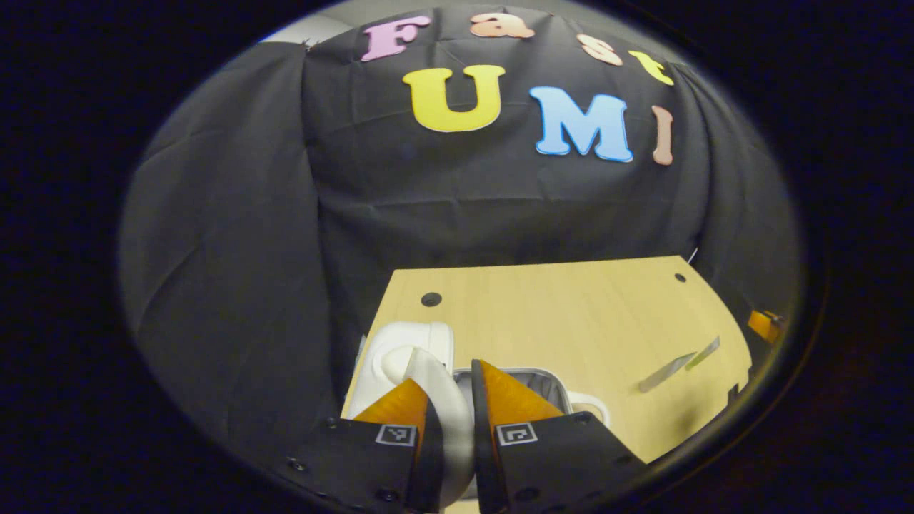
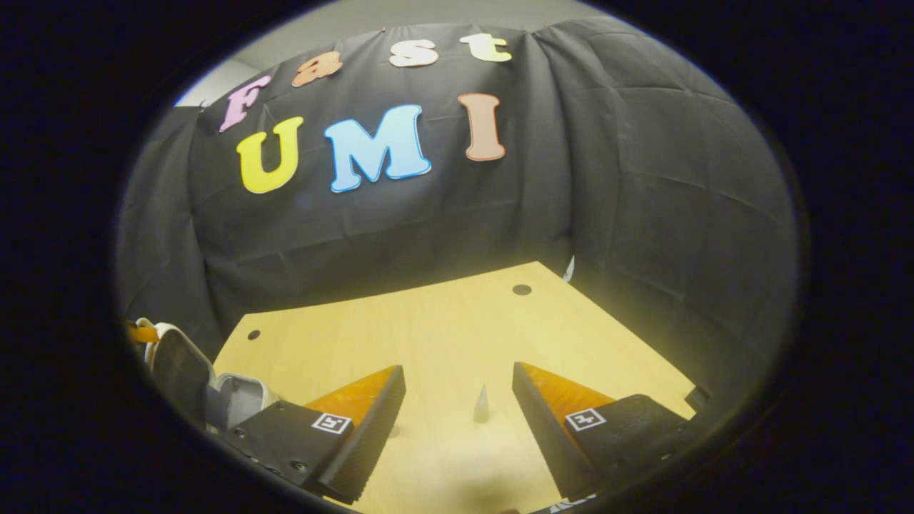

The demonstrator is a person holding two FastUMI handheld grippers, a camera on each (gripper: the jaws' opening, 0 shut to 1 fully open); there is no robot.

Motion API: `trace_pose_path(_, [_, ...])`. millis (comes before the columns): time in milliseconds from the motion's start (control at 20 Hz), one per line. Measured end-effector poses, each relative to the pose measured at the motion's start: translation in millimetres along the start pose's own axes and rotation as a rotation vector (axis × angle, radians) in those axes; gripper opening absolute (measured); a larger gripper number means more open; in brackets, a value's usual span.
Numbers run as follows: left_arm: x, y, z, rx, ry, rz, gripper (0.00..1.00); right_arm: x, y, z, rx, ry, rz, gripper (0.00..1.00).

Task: First open the suitcase, pack the skin care products into it, and then close the suitcase.

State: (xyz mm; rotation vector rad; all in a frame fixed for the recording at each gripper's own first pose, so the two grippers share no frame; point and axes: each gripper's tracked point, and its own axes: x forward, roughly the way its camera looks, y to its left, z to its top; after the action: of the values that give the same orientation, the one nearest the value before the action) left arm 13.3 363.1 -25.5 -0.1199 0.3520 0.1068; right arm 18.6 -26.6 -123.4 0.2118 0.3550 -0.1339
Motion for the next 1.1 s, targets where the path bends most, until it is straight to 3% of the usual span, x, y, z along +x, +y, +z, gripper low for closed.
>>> trace_pose_path(250, [17, 120, -6, -0.206, 0.037, -0.086, 0.26, 3, 7, -14, -0.004, 0.048, 0.014, 0.96])
trace_pose_path(400, [14, 163, -12, -0.34, 0.054, -0.199, 0.26, 1, 7, -16, -0.02, 0.057, 0.017, 0.94])
trace_pose_path(550, [20, 202, -20, -0.468, 0.051, -0.243, 0.27, 0, 7, -17, -0.022, 0.066, 0.019, 0.94])
trace_pose_path(600, [16, 214, -22, -0.529, 0.046, -0.256, 0.36, 0, 6, -16, -0.023, 0.068, 0.019, 0.94])
trace_pose_path(700, [22, 242, -31, -0.689, 0.04, -0.243, 0.99, -1, 3, -14, -0.03, 0.065, 0.014, 0.94])
trace_pose_path(800, [12, 273, -41, -0.875, 0.014, -0.219, 0.95, 0, -1, -14, -0.032, 0.067, 0.01, 0.94])
trace_pose_path(900, [1, 304, -63, -0.988, 0.038, -0.207, 0.95, 2, -2, -17, -0.022, 0.074, 0.01, 0.94])
trace_pose_path(1000, [1, 324, -91, -1.117, 0.078, -0.137, 0.99, 3, -1, -21, -0.016, 0.088, 0.014, 0.94])
trace_pose_path(1100, [1, 330, -131, -1.233, 0.129, -0.032, 0.84, 4, 1, -23, -0.019, 0.094, 0.016, 0.94])
